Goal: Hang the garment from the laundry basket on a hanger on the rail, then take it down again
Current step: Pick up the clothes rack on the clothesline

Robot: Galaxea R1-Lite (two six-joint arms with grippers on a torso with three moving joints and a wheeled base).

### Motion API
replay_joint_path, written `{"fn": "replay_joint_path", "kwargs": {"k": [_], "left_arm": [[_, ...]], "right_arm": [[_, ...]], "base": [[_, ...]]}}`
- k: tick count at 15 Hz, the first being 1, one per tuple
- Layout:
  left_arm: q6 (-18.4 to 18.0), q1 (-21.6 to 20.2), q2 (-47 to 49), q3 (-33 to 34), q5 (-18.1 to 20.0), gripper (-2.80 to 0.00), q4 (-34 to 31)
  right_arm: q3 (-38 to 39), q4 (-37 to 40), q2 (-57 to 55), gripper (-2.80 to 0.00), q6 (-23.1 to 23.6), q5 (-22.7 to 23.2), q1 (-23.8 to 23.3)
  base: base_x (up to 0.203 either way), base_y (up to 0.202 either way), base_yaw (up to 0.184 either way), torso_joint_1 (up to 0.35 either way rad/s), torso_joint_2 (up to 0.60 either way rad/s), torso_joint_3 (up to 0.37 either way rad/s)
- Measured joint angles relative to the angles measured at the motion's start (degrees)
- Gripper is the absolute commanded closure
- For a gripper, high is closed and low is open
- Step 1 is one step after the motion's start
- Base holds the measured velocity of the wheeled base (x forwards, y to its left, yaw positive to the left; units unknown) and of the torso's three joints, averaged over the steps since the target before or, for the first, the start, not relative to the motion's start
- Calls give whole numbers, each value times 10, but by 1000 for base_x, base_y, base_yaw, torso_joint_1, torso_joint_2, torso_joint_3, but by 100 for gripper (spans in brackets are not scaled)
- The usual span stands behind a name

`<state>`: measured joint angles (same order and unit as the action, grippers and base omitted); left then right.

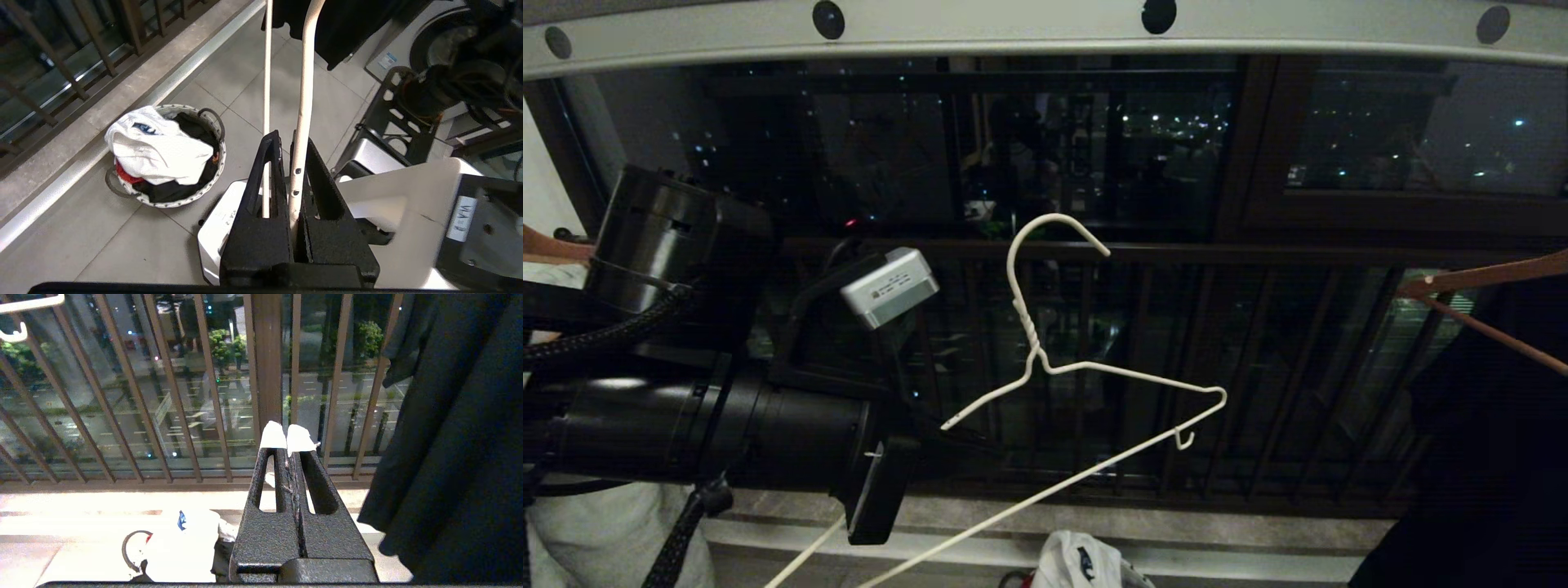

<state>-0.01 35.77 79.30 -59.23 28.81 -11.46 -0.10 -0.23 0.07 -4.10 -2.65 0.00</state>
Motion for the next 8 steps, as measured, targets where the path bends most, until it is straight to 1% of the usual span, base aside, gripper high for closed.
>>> {"fn": "replay_joint_path", "kwargs": {"k": [3,8], "left_arm": [[-2,-2,4,3,1,0,1],[-1,-2,6,4,1,0,4]], "right_arm": [[0,0,0,0,0,0,0],[0,0,0,0,0,0,0]], "base": [[0,0,0,-26,38,26],[0,0,0,-138,309,165]]}}
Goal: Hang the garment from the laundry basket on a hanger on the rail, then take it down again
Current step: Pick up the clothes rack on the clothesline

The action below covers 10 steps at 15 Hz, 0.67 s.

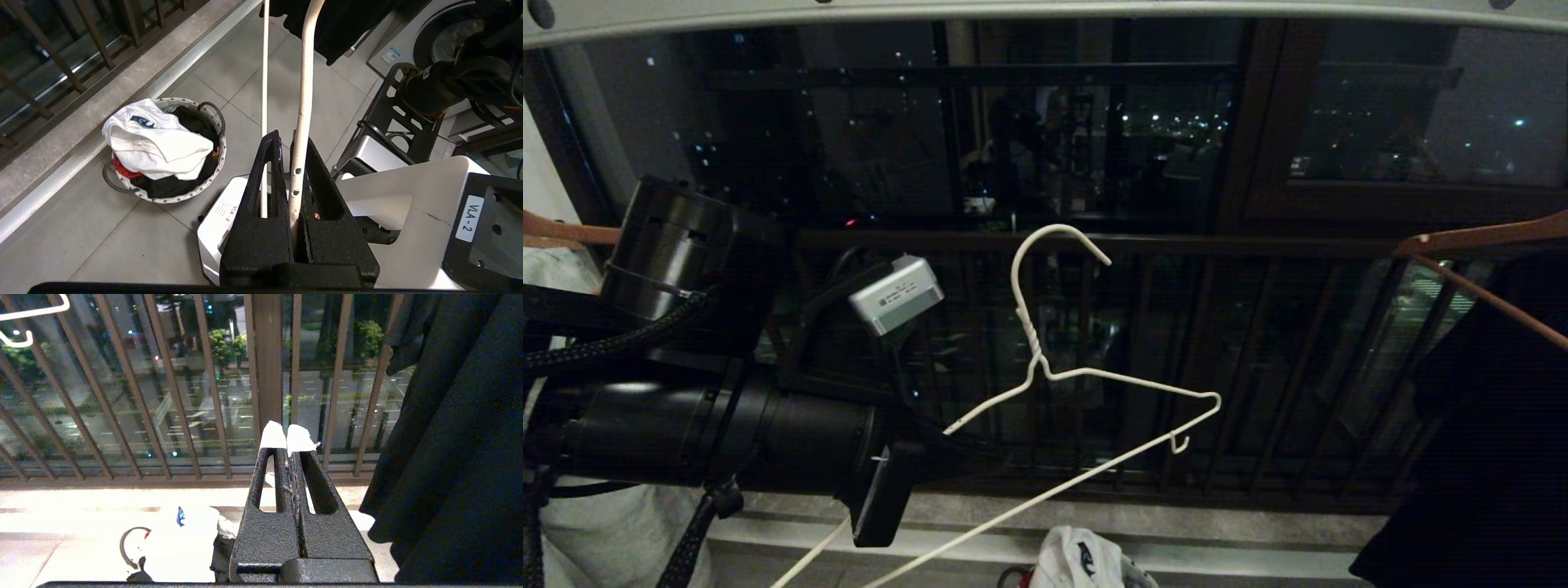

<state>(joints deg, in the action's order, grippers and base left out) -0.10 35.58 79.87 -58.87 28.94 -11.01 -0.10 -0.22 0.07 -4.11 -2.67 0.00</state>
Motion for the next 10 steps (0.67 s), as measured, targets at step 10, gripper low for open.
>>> {"fn": "replay_joint_path", "kwargs": {"k": [10], "left_arm": [[7,0,4,21,1,0,49]], "right_arm": [[0,0,0,0,0,0,0]], "base": [[0,0,0,-148,331,178]]}}
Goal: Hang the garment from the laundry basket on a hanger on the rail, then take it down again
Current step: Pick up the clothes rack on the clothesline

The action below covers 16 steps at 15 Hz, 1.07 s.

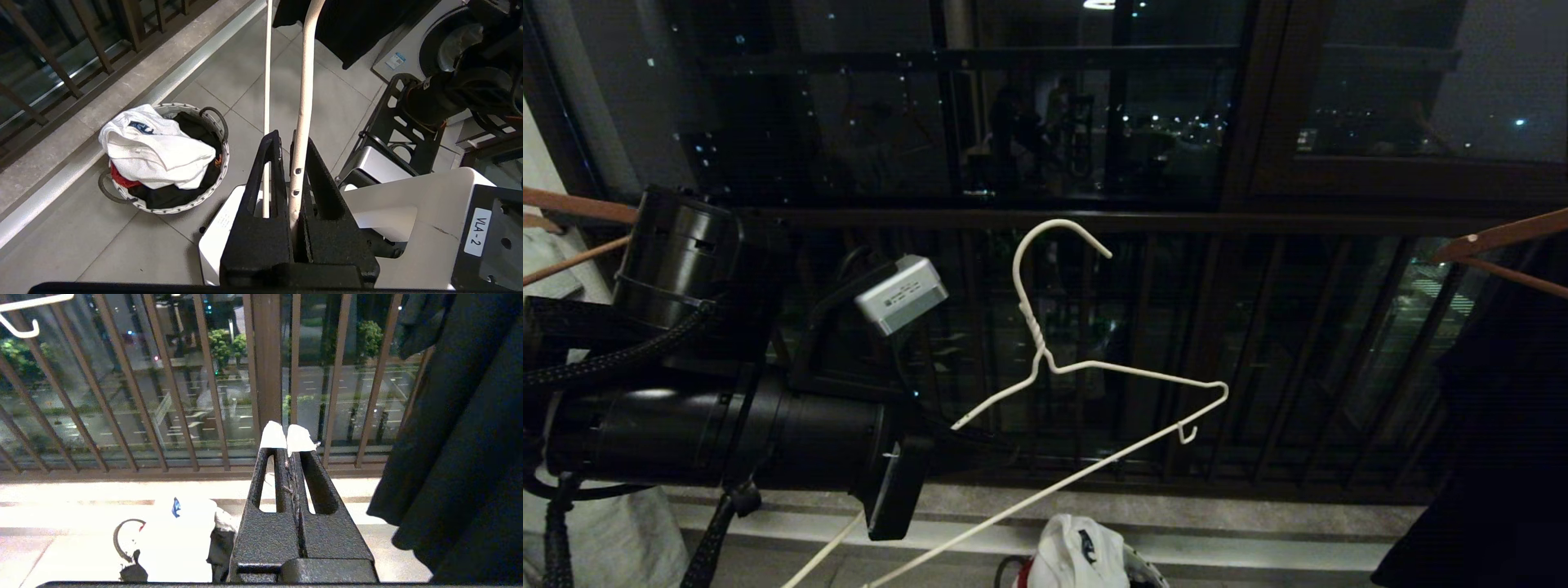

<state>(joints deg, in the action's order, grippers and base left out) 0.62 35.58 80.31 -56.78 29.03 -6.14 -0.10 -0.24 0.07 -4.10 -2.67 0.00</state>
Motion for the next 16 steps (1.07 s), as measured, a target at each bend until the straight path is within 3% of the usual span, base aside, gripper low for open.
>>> {"fn": "replay_joint_path", "kwargs": {"k": [16], "left_arm": [[-3,1,0,3,-1,0,1]], "right_arm": [[0,0,0,0,0,0,0]], "base": [[0,0,0,-209,489,279]]}}
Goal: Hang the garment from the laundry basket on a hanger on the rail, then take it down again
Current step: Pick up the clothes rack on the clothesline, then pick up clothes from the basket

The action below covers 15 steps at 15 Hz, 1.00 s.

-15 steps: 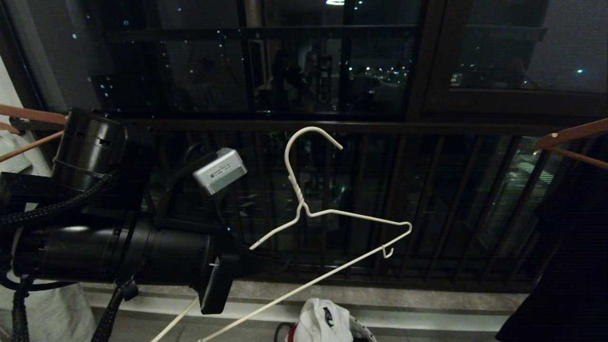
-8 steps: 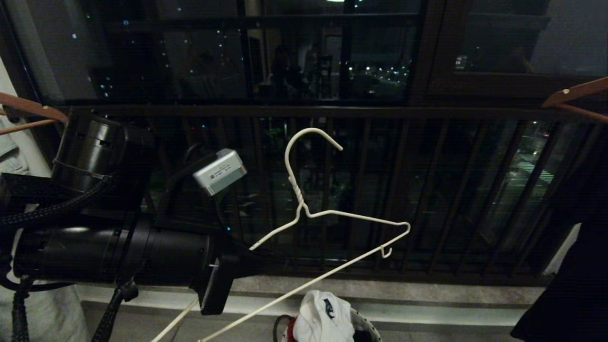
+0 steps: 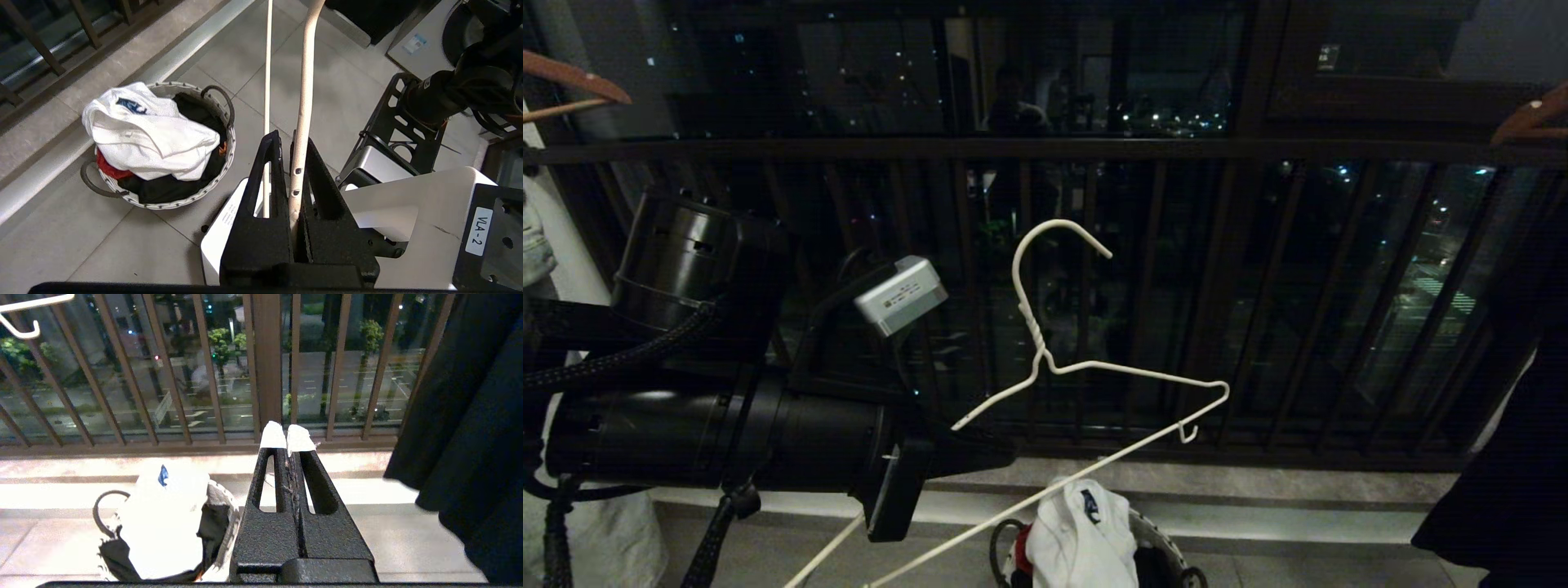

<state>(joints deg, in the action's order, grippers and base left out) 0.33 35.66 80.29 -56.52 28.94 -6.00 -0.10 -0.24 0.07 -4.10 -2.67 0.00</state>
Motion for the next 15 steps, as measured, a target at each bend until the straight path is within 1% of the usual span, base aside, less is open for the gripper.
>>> {"fn": "replay_joint_path", "kwargs": {"k": [7,15], "left_arm": [[-1,0,0,2,0,0,1],[-2,0,-2,3,0,0,1]], "right_arm": [[0,0,0,0,0,0,0],[0,0,0,0,0,0,0]], "base": [[0,0,0,-181,492,313],[0,0,0,-123,458,336]]}}
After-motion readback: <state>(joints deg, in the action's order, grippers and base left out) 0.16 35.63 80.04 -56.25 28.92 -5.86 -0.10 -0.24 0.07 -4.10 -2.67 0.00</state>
